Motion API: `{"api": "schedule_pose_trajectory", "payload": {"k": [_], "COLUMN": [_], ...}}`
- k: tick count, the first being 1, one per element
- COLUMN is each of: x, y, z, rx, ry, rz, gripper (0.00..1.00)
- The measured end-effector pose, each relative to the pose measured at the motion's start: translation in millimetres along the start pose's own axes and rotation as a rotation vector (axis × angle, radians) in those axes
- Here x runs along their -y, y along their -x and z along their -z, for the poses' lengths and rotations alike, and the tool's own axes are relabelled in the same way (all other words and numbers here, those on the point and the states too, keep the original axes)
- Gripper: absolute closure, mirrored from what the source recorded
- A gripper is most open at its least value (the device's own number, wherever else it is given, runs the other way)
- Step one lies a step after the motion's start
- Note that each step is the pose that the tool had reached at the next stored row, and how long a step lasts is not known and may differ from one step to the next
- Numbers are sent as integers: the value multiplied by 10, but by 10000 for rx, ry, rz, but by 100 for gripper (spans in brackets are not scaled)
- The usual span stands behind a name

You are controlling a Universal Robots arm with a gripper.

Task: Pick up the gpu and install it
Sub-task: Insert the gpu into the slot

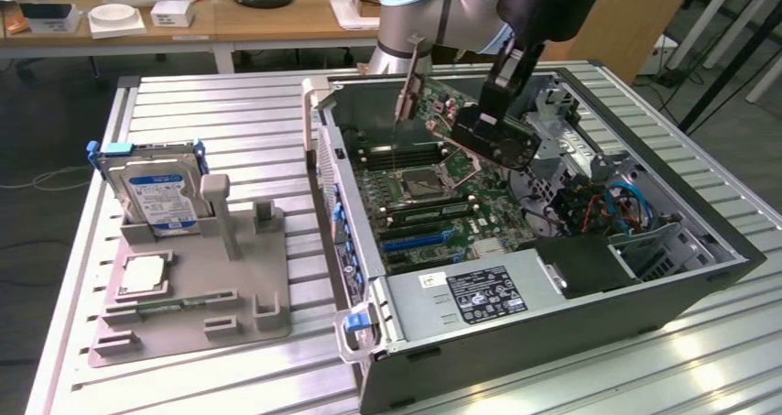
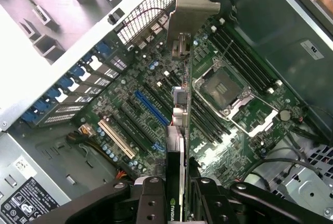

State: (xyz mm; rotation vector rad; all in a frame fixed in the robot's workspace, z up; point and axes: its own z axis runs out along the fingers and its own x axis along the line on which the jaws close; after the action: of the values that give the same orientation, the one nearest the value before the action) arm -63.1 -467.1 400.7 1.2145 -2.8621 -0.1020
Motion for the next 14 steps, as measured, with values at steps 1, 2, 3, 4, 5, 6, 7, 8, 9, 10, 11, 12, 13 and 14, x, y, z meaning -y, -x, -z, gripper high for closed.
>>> {"api": "schedule_pose_trajectory", "payload": {"k": [1, 2, 3, 4, 5, 6, 7, 8, 9, 10, 11, 12, 13, 14], "x": [1, 2, 3, 4, 5, 6, 7, 7, 8, 9, 10, 11, 11, 12], "y": [1, 2, 3, 4, 5, 6, 6, 7, 8, 8, 9, 10, 11, 11], "z": [0, 0, 0, 0, 0, 0, 0, 1, 1, 0, 1, 1, 1, 1], "rx": [-3, -6, -10, -14, -16, -20, -23, -27, -30, -32, -37, -40, -43, -46], "ry": [0, 0, 0, -1, 0, -1, -1, -1, -1, -1, -1, -2, -2, -2], "rz": [47, 93, 139, 187, 233, 278, 323, 367, 412, 460, 504, 549, 594, 639], "gripper": [74, 74, 74, 74, 74, 74, 74, 74, 74, 74, 74, 74, 74, 74]}}
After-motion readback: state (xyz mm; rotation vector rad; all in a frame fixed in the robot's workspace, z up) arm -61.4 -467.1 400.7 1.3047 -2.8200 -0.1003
